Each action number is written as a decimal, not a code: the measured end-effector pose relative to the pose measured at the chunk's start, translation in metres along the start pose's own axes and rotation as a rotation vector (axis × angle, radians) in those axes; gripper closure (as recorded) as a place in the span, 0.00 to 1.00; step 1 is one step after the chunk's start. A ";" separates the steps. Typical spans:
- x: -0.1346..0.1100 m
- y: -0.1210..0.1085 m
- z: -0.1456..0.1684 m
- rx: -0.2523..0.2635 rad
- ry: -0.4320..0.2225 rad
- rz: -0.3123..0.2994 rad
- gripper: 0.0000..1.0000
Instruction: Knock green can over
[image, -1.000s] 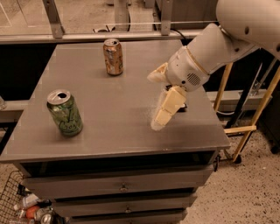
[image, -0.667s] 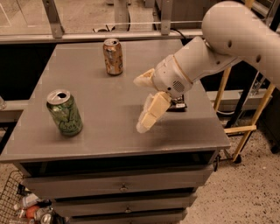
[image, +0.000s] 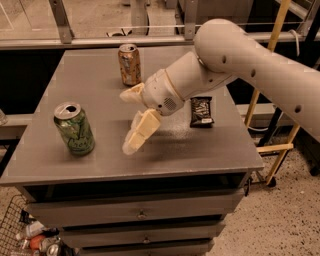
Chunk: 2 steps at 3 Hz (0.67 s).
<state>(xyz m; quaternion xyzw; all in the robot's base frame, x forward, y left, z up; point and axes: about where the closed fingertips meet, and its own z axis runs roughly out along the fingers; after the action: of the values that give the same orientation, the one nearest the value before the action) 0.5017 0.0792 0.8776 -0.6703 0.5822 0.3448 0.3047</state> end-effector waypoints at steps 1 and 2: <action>-0.012 0.002 0.036 -0.041 -0.003 0.008 0.00; -0.022 0.001 0.067 -0.066 -0.023 0.015 0.00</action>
Offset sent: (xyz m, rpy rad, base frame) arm -0.0109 0.1044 -0.0335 0.0434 0.0828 0.0555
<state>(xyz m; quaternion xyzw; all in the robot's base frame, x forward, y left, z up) 0.4916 0.1460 0.8567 -0.6715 0.5721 0.3740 0.2862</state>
